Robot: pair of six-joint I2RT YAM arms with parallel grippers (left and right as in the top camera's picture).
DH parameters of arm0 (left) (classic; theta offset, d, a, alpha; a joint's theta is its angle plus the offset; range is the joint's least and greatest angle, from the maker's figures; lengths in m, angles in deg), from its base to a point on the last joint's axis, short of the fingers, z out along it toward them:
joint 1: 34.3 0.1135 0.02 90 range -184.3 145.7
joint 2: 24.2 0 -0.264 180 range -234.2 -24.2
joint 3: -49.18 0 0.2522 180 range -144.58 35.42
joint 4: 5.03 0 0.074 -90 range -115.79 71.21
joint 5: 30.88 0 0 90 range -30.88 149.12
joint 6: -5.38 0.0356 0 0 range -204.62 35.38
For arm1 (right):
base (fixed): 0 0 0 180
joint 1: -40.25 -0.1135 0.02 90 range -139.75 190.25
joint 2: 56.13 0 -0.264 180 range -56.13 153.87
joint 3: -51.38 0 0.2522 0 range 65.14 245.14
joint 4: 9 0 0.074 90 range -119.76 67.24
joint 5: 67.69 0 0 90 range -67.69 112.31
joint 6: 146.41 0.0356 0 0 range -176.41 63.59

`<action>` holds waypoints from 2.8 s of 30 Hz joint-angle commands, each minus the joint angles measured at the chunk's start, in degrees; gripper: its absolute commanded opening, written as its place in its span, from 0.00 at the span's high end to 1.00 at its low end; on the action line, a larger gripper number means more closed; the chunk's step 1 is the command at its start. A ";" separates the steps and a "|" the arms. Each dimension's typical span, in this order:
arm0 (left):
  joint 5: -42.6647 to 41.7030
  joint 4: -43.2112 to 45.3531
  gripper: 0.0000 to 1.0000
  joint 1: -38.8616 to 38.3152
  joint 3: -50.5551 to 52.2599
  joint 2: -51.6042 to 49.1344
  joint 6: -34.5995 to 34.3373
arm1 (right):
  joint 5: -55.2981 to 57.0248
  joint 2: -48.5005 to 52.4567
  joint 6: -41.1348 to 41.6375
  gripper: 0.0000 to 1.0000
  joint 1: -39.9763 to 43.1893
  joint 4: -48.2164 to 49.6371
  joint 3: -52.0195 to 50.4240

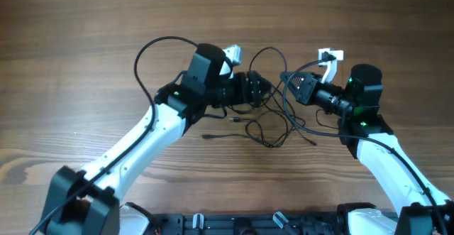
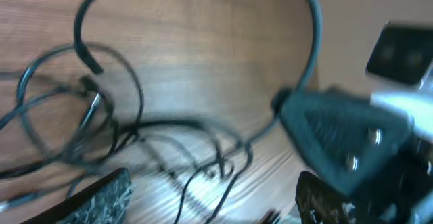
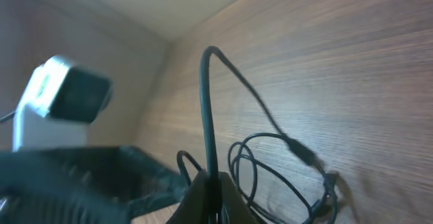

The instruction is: Untangle cables

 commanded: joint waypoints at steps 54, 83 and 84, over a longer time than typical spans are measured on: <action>-2.43 -19.23 0.06 17.16 -0.85 6.97 13.86 | 12.74 0.13 -10.16 0.41 -7.08 -11.52 0.20; -11.78 -0.13 0.15 3.58 -0.85 -7.23 -27.69 | -15.21 1.79 1.07 0.96 -1.44 10.91 0.20; -13.16 2.69 0.15 2.54 -0.85 -8.72 -29.92 | -15.21 1.79 1.07 0.96 -1.44 10.91 0.20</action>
